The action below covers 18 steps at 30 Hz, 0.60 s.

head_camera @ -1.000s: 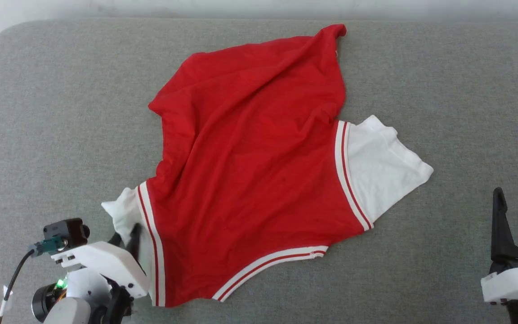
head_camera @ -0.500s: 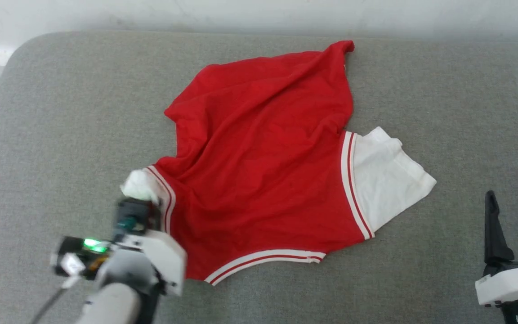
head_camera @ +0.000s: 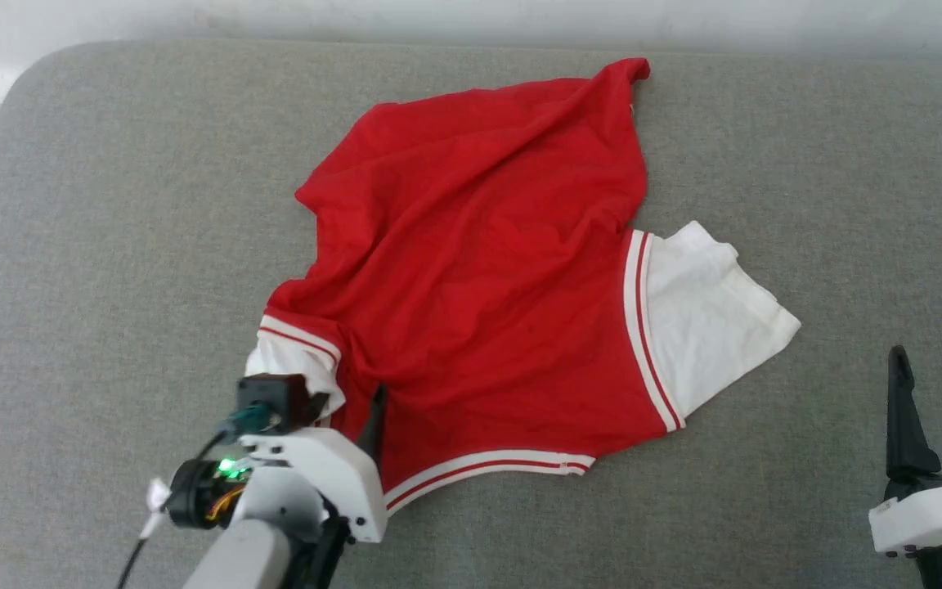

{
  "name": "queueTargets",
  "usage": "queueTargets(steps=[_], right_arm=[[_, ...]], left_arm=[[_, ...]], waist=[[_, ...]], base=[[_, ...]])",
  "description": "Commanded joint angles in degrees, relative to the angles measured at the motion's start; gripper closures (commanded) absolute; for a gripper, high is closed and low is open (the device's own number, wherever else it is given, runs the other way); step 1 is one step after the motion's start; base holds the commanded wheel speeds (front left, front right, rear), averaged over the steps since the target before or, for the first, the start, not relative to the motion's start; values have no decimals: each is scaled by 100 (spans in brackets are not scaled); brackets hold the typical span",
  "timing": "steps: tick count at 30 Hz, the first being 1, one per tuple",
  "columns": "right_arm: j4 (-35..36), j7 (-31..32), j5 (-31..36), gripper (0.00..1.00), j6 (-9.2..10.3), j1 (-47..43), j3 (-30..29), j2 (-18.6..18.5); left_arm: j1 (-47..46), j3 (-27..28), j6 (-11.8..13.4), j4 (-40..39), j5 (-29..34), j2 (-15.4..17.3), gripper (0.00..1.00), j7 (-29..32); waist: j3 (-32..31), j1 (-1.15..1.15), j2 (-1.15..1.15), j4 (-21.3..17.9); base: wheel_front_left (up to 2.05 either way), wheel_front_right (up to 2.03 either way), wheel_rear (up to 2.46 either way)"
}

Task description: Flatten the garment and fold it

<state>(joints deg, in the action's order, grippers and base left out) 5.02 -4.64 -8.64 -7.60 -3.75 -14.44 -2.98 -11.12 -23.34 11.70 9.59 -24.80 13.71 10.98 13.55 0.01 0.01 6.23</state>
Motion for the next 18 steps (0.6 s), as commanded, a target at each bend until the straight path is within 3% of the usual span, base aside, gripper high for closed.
queueTargets(steps=[1,6,10,13,18], right_arm=[[-14,-47,-31,0,11,20,-30,11],[-70,-80,-71,0,11,25,-43,11],[-94,-102,-84,0,11,51,-33,11],[-90,-106,-78,0,11,69,-24,11],[-26,-52,-13,0,11,122,-7,11]], left_arm=[[207,166,-30,-277,-202,30,0,-55],[701,605,83,-1256,-584,272,0,42],[1021,1073,323,-1881,-758,477,0,55],[1071,1319,410,-1935,-755,658,0,33],[765,1357,316,-1397,-746,772,0,41]], waist=[[-7,-1,-1,17],[-27,-1,-1,76],[-22,-1,-1,115],[17,-1,-1,141],[131,-1,-1,142]], base=[[0,0,0],[0,0,0],[0,0,0],[0,0,0],[0,0,0]])
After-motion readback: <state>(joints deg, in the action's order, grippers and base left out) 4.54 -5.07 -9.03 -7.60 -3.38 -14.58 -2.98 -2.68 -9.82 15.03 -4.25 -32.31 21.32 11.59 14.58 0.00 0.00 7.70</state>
